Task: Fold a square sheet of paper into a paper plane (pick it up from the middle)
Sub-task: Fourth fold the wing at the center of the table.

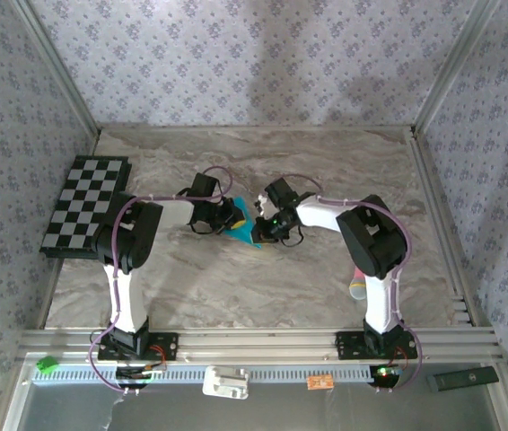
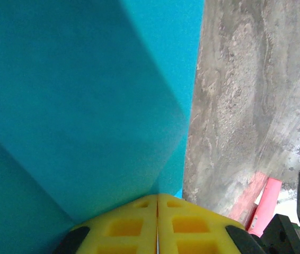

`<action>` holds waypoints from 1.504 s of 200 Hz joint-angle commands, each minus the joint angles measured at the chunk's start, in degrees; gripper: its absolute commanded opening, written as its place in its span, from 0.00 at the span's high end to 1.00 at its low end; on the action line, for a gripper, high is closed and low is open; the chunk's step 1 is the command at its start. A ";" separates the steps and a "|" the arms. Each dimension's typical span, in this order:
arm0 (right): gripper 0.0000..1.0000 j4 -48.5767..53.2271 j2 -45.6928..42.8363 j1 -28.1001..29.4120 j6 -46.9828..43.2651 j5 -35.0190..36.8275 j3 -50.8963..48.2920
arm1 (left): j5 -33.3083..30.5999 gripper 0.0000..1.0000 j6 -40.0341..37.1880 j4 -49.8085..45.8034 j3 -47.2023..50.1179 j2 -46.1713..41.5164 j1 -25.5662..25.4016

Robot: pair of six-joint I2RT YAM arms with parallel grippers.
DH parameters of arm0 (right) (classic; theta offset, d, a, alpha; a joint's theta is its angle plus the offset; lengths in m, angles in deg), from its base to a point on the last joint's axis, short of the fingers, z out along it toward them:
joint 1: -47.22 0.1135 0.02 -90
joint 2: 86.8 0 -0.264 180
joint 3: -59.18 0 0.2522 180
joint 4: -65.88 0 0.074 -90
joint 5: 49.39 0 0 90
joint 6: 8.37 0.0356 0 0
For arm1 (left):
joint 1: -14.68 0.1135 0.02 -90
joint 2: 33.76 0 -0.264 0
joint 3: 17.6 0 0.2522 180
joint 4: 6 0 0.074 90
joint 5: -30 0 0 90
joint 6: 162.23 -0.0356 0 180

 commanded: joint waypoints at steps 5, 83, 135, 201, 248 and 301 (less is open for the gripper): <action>0.89 9.83 -0.35 -0.18 -1.71 1.18 -5.39 | -5.56 0.92 -1.18 -6.26 0.19 3.63 0.83; 0.89 5.68 -9.51 -1.85 -1.92 -1.00 -12.10 | -5.29 0.92 -1.61 -7.36 -0.81 4.13 0.85; 0.89 -0.63 -14.39 -1.82 0.32 0.46 -9.60 | -4.93 0.92 -1.65 -7.28 -0.85 3.78 0.67; 0.91 -1.68 -3.67 0.05 3.25 3.73 0.08 | -3.60 0.92 -1.36 -7.09 -1.66 3.78 0.23; 0.92 -1.38 -0.09 0.13 3.17 2.99 3.88 | -2.49 0.92 -0.75 -6.58 -2.26 3.38 0.06; 0.91 -0.45 2.11 0.57 2.90 2.26 5.65 | -1.88 0.92 -0.26 -6.39 -3.05 3.43 -0.21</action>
